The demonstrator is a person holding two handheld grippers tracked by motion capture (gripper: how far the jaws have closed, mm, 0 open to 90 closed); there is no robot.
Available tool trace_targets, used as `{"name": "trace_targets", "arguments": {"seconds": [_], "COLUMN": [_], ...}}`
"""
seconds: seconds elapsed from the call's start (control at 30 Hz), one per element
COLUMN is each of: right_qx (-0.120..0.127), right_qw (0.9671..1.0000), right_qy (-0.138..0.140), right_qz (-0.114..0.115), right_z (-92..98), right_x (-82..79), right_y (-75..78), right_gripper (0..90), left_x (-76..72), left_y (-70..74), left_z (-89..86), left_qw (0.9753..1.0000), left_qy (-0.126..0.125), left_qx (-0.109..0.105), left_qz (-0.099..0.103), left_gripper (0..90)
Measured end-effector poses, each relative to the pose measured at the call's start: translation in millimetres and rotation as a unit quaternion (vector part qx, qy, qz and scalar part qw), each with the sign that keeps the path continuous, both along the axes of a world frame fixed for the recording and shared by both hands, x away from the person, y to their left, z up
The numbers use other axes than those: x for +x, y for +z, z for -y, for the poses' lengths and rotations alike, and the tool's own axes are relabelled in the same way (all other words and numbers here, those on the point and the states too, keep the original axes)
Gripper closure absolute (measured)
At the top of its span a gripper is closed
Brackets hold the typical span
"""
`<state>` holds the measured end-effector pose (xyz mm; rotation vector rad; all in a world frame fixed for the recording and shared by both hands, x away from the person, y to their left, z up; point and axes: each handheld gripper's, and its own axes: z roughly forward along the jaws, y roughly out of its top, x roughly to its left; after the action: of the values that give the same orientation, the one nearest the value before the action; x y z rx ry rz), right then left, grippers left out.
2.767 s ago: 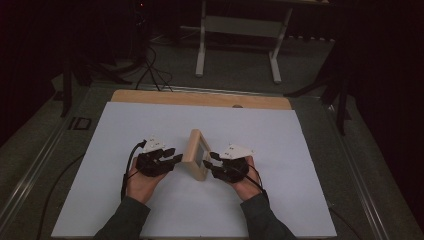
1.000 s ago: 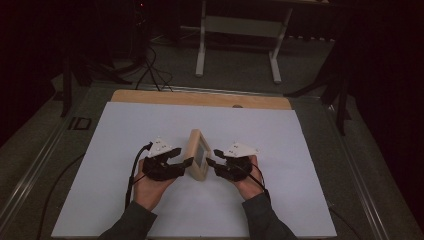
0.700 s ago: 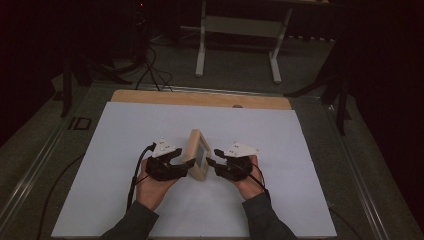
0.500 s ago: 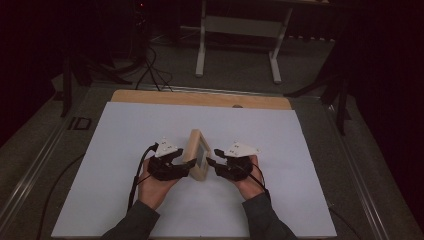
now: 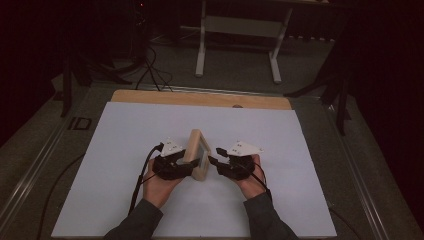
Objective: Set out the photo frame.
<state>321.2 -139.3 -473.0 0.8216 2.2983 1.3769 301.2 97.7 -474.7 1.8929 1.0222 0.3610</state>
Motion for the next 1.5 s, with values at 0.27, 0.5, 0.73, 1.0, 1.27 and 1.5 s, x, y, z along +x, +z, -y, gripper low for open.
{"name": "trace_targets", "arguments": {"seconds": [0.27,0.5,0.73,1.0,1.27,1.5], "right_qx": [0.005,0.013,0.018,0.018,0.021,0.026], "right_qw": [1.0000,0.9998,0.9996,0.9993,0.9988,0.9980], "right_qy": [-0.006,-0.012,-0.018,-0.025,-0.033,-0.046], "right_qz": [0.003,0.008,0.012,0.019,0.029,0.035], "right_z": [4.3,7.2,10.2,12.6,14.6,15.7], "right_x": [0.9,0.9,1.5,2.8,5.7,13.1], "right_y": [3.3,7.3,11.2,14.3,21.6,26.3], "right_gripper": [55.6,55.4,55.4,55.8,56.6,58.9], "left_x": [0.1,-1.2,-3.7,-4.2,-5.2,-6.4], "left_y": [0.8,1.5,2.2,3.0,3.5,3.5], "left_z": [-1.3,-0.5,5.5,7.1,9.7,11.7], "left_qw": [1.0000,0.9999,0.9993,0.9991,0.9987,0.9985], "left_qy": [0.001,-0.016,-0.033,-0.038,-0.042,-0.043], "left_qx": [-0.002,0.001,0.012,0.016,0.024,0.029], "left_qz": [-0.002,0.004,0.012,0.011,0.015,0.019], "left_gripper": [48.4,55.9,58.4,59.2,60.0,60.2]}}
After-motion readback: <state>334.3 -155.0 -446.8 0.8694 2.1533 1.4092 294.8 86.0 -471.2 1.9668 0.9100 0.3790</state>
